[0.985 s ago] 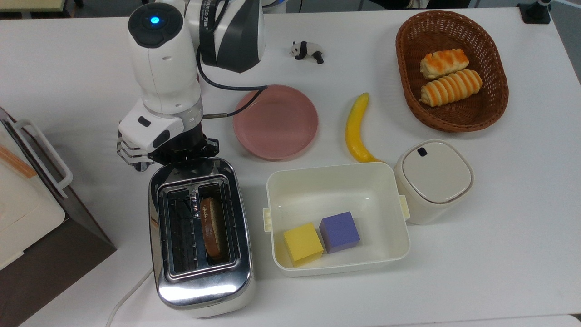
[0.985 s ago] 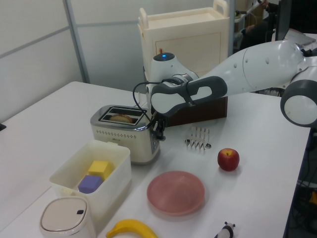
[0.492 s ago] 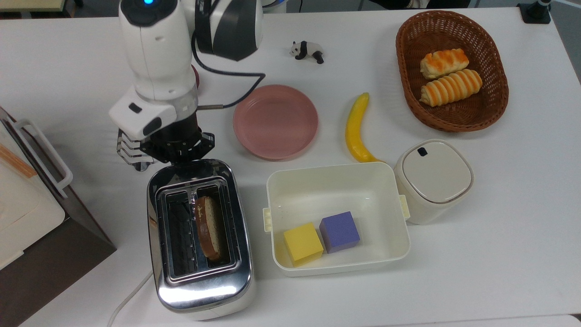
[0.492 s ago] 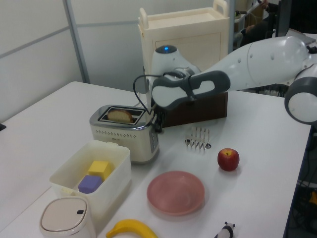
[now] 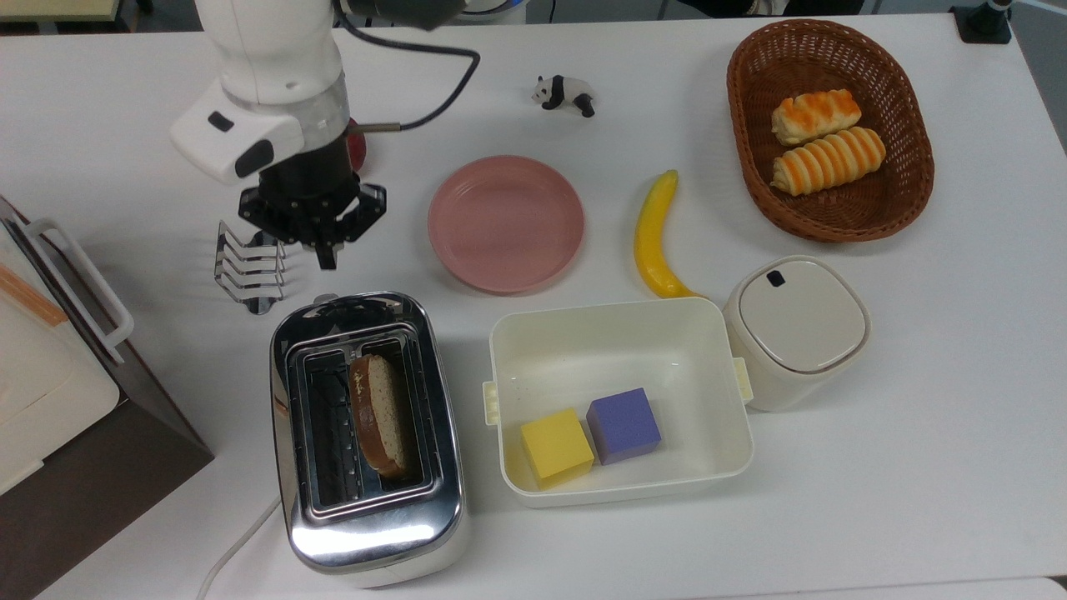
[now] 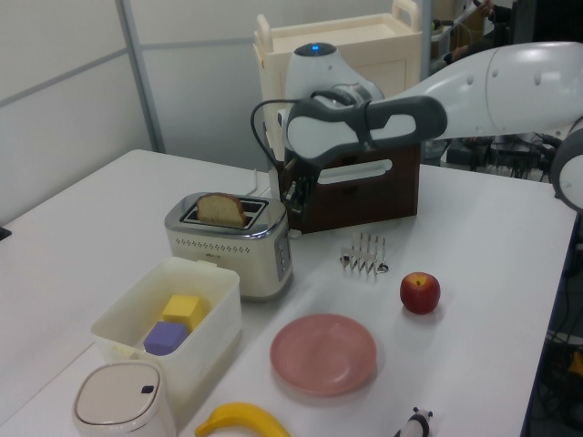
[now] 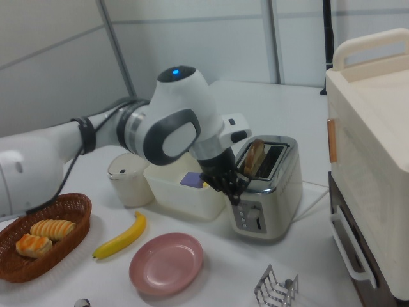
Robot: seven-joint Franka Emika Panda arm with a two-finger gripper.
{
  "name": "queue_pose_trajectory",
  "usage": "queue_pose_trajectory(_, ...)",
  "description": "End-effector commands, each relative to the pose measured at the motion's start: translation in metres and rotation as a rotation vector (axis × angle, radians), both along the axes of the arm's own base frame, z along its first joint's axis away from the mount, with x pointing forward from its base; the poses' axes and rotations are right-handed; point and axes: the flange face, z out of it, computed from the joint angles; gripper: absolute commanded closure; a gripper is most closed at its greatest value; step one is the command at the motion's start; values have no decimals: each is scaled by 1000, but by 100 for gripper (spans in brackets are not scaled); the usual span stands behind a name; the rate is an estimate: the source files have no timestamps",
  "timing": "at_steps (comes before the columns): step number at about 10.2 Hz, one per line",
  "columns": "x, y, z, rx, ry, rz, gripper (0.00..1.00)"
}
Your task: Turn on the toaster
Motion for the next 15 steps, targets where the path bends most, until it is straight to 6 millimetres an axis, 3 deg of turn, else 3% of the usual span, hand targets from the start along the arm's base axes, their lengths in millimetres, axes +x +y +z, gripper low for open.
queue_pose_trajectory(1,-32,5,45,62,52,-81,73)
queue_pose_trajectory(3,-66,13,93,99,73,-223,0)
queue_pose_trajectory(4,-83,16,109,106,110,-238,0)
queue_pose_trajectory(5,-89,18,107,111,134,-256,0)
queue_pose_trajectory(8,-90,19,101,127,139,-383,0)
queue_pose_trajectory(12,-87,20,95,122,150,-369,0)
queue_pose_trajectory(15,-88,19,95,98,157,-218,0)
